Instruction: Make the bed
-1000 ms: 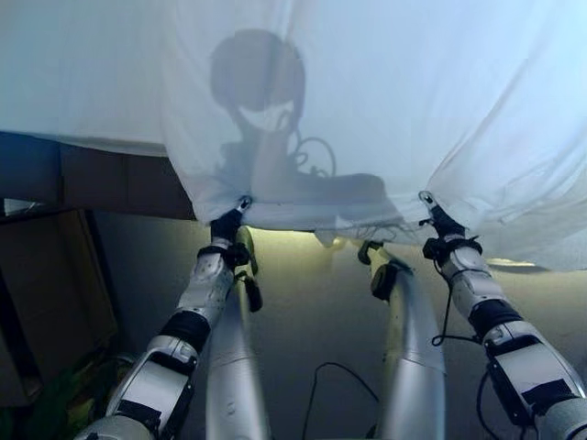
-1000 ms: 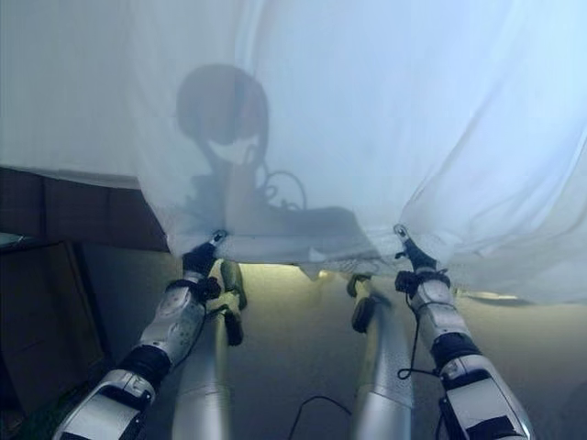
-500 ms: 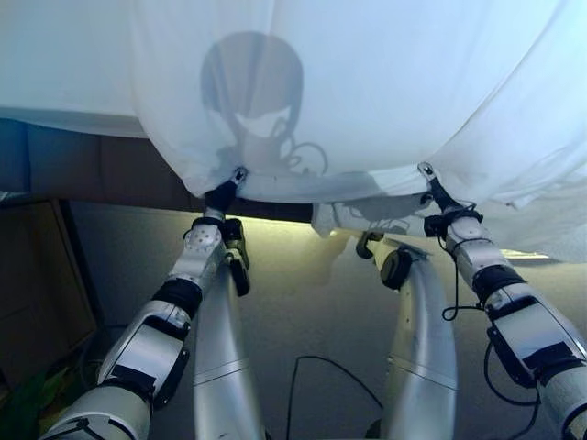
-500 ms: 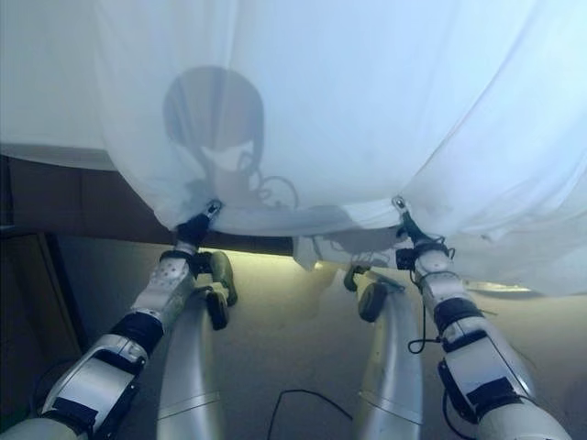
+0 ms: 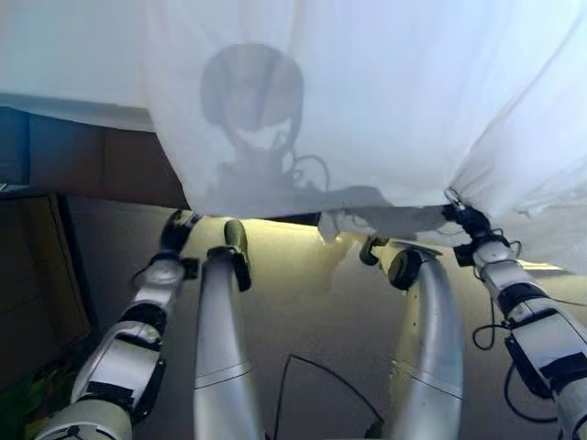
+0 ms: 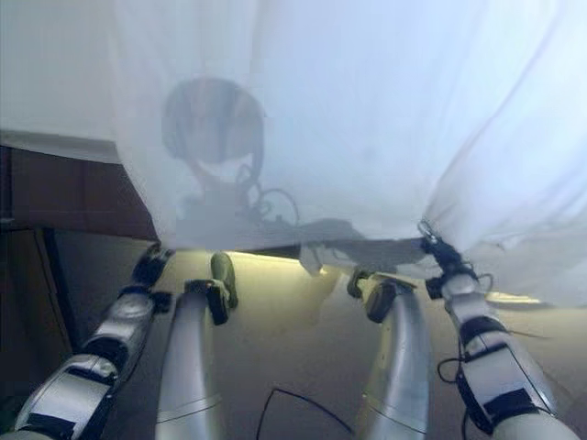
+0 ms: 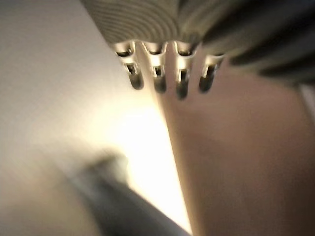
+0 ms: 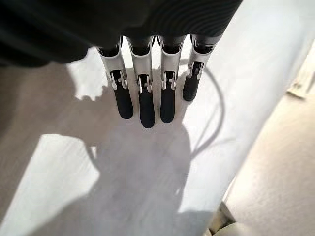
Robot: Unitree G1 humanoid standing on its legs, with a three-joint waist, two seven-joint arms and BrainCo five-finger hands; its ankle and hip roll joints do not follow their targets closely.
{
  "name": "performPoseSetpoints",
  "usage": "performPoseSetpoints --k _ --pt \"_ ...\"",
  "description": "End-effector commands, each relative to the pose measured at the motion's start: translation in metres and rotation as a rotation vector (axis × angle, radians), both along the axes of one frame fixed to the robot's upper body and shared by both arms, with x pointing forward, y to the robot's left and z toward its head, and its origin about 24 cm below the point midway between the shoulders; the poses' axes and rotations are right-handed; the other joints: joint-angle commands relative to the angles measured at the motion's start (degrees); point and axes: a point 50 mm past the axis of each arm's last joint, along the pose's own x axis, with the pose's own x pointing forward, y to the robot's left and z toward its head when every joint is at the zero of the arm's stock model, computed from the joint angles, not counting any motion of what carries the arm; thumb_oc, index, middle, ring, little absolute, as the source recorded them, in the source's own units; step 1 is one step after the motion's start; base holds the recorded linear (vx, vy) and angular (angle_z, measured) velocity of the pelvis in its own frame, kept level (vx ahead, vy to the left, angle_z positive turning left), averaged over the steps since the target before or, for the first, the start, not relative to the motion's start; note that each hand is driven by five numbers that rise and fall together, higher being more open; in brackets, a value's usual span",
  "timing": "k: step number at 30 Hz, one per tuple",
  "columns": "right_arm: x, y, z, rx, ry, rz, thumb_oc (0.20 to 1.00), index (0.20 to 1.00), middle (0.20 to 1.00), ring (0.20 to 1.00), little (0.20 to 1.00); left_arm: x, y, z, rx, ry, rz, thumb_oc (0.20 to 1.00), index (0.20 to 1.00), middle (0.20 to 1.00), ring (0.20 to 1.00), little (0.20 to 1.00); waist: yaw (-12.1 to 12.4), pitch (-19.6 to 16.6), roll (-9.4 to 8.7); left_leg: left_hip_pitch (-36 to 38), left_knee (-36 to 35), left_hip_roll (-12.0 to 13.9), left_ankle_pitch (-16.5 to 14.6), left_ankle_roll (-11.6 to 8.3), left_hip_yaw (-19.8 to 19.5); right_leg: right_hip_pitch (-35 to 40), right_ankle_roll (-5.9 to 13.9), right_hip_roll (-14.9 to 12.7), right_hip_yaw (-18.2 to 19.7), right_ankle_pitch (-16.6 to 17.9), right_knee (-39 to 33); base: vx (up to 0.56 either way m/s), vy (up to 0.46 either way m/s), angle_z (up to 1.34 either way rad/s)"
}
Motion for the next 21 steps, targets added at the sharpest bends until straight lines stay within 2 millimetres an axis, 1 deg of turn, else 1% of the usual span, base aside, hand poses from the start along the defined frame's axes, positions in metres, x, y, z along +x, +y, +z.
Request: performPoseSetpoints --k 1,3,4,5,6,8,9,10,11,12,13,14,15,16,17,18,19,20,21 --pt "-0.174 -0.102 -0.089 0.05 0.551 -0.558 1.0 1.0 1.0 1.0 1.0 -0.094 0.033 -0.066 -0.089 0.267 0.188 1.0 1.0 1.0 1.0 1.0 -0.1 0.29 1.31 1.59 0.75 -1.33 -2.17 8.13 3.41 3.59 1.11 -1.63 3.19 -9.39 5.05 0.02 0.023 -0.08" --pt "-0.196 -0.113 -0.088 0.065 0.558 -0.625 1.0 1.0 1.0 1.0 1.0 -0.119 0.049 -0.07 -0.099 0.308 0.248 1.0 1.0 1.0 1.0 1.0 0.02 0.29 1.46 2.8 1.88 -1.36 -3.0 8.14 3.6 4.65 0.94 -1.89 3.53 -10.44 6.54 0.01 0.032 -0.03" --pt "-0.203 -0.115 -0.089 0.075 0.561 -0.646 1.0 1.0 1.0 1.0 1.0 -0.122 0.051 -0.071 -0.101 0.316 0.257 1.0 1.0 1.0 1.0 1.0 0.0 0.29 1.47 3.34 2.21 -1.32 -3.37 8.15 3.71 5.17 0.96 -2.05 3.74 -10.58 6.72 0.0 0.022 0.04" --pt "-0.204 -0.115 -0.089 0.075 0.562 -0.647 1.0 1.0 1.0 1.0 1.0 -0.123 0.05 -0.071 -0.101 0.317 0.256 1.0 1.0 1.0 1.0 1.0 0.05 0.29 1.48 3.41 2.22 -1.32 -3.42 8.16 3.71 5.24 0.98 -2.05 3.74 -10.61 6.73 0.0 0.0 0.0" --pt "-0.214 -0.115 -0.093 0.082 0.578 -0.661 1.0 1.0 1.0 1.0 1.0 -0.129 0.051 -0.074 -0.112 0.328 0.271 1.0 1.0 1.0 1.0 1.0 -0.09 0.29 1.39 5.27 1.69 -1.01 -3.74 8.1 3.99 7.25 0.9 -2.45 3.65 -11.02 6.17 -0.01 0.005 0.04" --pt "-0.216 -0.115 -0.095 0.089 0.583 -0.667 1.0 1.0 1.0 1.0 1.0 -0.134 0.052 -0.077 -0.118 0.346 0.279 1.0 1.0 1.0 1.0 1.0 -0.14 0.29 1.32 7.05 0.78 -0.81 -3.85 8.06 4.11 9.27 0.96 -2.6 3.26 -11.07 5.28 -0.02 0.007 0.13" --pt "-0.217 -0.114 -0.096 0.102 0.571 -0.678 1.0 1.0 1.0 1.0 1.0 -0.137 0.051 -0.079 -0.129 0.349 0.29 1.0 1.0 1.0 1.0 1.0 -0.16 0.29 1.19 9.33 -0.58 -0.58 -3.77 7.95 4.5 11.43 1.1 -2.76 2.83 -11.01 4.1 -0.01 0.009 0.16" --pt "-0.215 -0.109 -0.101 0.123 0.555 -0.677 1.0 1.0 1.0 1.0 1.0 -0.14 0.048 -0.083 -0.14 0.35 0.3 1.0 1.0 1.0 1.0 1.0 -0.24 0.29 1.01 13.76 -3.55 -0.33 -3.67 7.83 4.96 15.65 1.47 -2.98 2.15 -10.69 1.23 -0.02 0.009 0.1" --pt "-0.216 -0.109 -0.101 0.123 0.558 -0.677 1.0 1.0 1.0 1.0 1.0 -0.141 0.048 -0.083 -0.14 0.352 0.3 1.0 1.0 1.0 1.0 1.0 -0.23 0.29 1.06 14.11 -3.88 -0.32 -3.56 7.83 4.96 16.08 1.46 -2.95 1.97 -10.59 0.89 0.01 -0.008 -0.09" --pt "-0.212 -0.106 -0.103 0.13 0.525 -0.686 1.0 1.0 1.0 1.0 1.0 -0.141 0.043 -0.087 -0.138 0.347 0.297 1.0 1.0 1.0 1.0 1.0 -0.39 0.29 0.95 19.71 -7.41 -0.03 -3.26 7.48 5.64 21.5 1.86 -2.76 0.88 -10.28 -2.51 0.02 -0.018 -0.11" --pt "-0.209 -0.104 -0.104 0.123 0.515 -0.685 1.0 1.0 1.0 1.0 1.0 -0.14 0.044 -0.086 -0.118 0.339 0.299 1.0 1.0 1.0 1.0 1.0 -0.39 0.29 0.88 22.29 -8.88 -0.01 -3.24 7.34 5.93 24.0 2.04 -2.65 0.59 -10.18 -3.9 0.0 0.0 0.0" --pt "-0.21 -0.104 -0.105 0.122 0.517 -0.685 1.0 1.0 1.0 1.0 1.0 -0.142 0.044 -0.086 -0.117 0.342 0.299 1.0 1.0 1.0 1.0 1.0 -0.4 0.29 0.91 22.69 -9.24 0.0 -3.13 7.33 5.93 24.49 2.04 -2.61 0.39 -10.07 -4.28 0.04 -0.021 0.12" --pt "-0.198 -0.1 -0.102 0.118 0.455 -0.679 1.0 1.0 1.0 1.0 1.0 -0.135 0.041 -0.084 -0.107 0.299 0.304 1.0 1.0 1.0 1.0 1.0 -0.47 0.29 0.8 25.95 -10.91 0.05 -3.01 7.13 6.42 27.78 2.33 -2.51 0.0 -9.66 -6.22 0.09 -0.02 -0.01" --pt "-0.189 -0.094 -0.103 0.134 0.387 -0.685 1.0 1.0 1.0 1.0 1.0 -0.127 0.032 -0.083 -0.09 0.23 0.307 1.0 1.0 1.0 1.0 1.0 -0.42 0.29 0.91 33.15 -15.55 0.11 -2.17 6.75 6.95 34.58 2.94 -2.31 -1.87 -8.74 -10.16 0.13 -0.029 -0.18" --pt "-0.185 -0.094 -0.102 0.16 0.338 -0.704 1.0 1.0 1.0 1.0 1.0 -0.121 0.027 -0.082 -0.088 0.191 0.303 1.0 1.0 1.0 1.0 1.0 -0.31 0.29 1.07 36.93 -18.23 0.08 -1.59 6.45 7.32 38.19 3.42 -2.21 -2.77 -7.97 -12.34 0.15 -0.04 -0.29" --pt "-0.187 -0.089 -0.107 0.182 0.337 -0.722 1.0 1.0 1.0 1.0 1.0 -0.118 0.029 -0.077 -0.068 0.16 0.322 1.0 1.0 1.0 1.0 1.0 -0.21 0.29 1.05 41.0 -21.42 0.12 -0.55 5.97 7.47 42.66 3.97 -1.82 -4.03 -6.95 -15.14 0.09 -0.034 -0.19" --pt "-0.188 -0.089 -0.108 0.181 0.341 -0.723 1.0 1.0 1.0 1.0 1.0 -0.119 0.029 -0.078 -0.066 0.164 0.322 1.0 1.0 1.0 1.0 1.0 -0.26 0.29 1.15 41.59 -22.06 0.14 -0.28 5.94 7.39 43.46 3.97 -1.71 -4.43 -6.72 -15.82 0.11 -0.049 -0.08" --pt "-0.193 -0.089 -0.111 0.183 0.367 -0.726 1.0 1.0 1.0 1.0 1.0 -0.116 0.028 -0.076 -0.049 0.159 0.299 1.0 1.0 1.0 1.0 1.0 0.18 0.29 1.32 45.55 -25.04 0.02 0.95 5.43 7.4 47.9 4.57 -1.44 -6.24 -5.92 -18.39 0.2 -0.065 0.1" --pt "-0.213 -0.09 -0.119 0.193 0.441 -0.745 1.0 1.0 1.0 1.0 1.0 -0.116 0.031 -0.073 -0.03 0.147 0.287 1.0 1.0 1.0 1.0 1.0 0.86 0.29 1.65 52.61 -30.78 0.09 3.23 4.28 7.19 55.95 5.7 -1.32 -9.27 -4.71 -22.76 0.19 -0.076 0.14"
